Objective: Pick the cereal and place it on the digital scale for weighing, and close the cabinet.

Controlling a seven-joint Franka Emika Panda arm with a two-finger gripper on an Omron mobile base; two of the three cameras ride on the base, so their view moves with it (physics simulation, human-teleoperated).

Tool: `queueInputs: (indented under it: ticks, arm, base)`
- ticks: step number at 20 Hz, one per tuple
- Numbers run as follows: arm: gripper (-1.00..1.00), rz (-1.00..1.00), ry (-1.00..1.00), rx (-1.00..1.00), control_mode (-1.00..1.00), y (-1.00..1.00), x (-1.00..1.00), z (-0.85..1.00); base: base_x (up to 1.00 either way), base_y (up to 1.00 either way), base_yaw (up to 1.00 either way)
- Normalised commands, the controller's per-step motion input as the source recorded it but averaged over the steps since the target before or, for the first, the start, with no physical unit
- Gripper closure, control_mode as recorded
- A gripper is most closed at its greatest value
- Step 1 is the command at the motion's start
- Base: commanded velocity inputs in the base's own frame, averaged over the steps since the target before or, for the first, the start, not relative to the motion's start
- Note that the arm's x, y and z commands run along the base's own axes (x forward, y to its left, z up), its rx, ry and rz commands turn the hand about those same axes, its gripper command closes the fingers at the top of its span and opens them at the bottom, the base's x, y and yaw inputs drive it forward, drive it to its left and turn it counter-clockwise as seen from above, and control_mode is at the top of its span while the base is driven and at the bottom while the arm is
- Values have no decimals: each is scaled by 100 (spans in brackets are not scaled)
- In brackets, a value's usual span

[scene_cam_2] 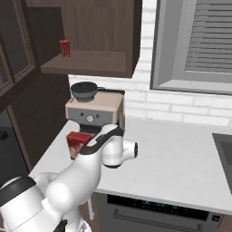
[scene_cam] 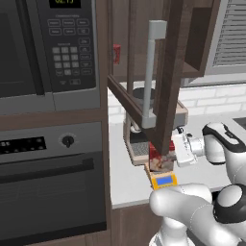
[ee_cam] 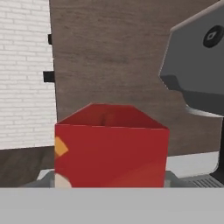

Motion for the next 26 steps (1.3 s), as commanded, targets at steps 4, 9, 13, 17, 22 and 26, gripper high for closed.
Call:
queueInputs:
  ticks: [4,9,13,17,22,26]
  arm:
    - [-100,0,0,0,-100,-3,0,2]
    - [-100,0,0,0,-100,-13,0,4]
    - [-100,0,0,0,-100,-31,-2,11]
    - [-100,0,-1,0,-100,-13,-2,3]
    - [-100,0,0,0,-100,-18,0,0]
    - [-100,0,-7,1,-100,-36,-21,11]
  base:
    - [0,0,0]
    - [0,0,0]
    - [0,0,0]
    - [0,0,0]
    - [0,0,0]
    - [0,0,0]
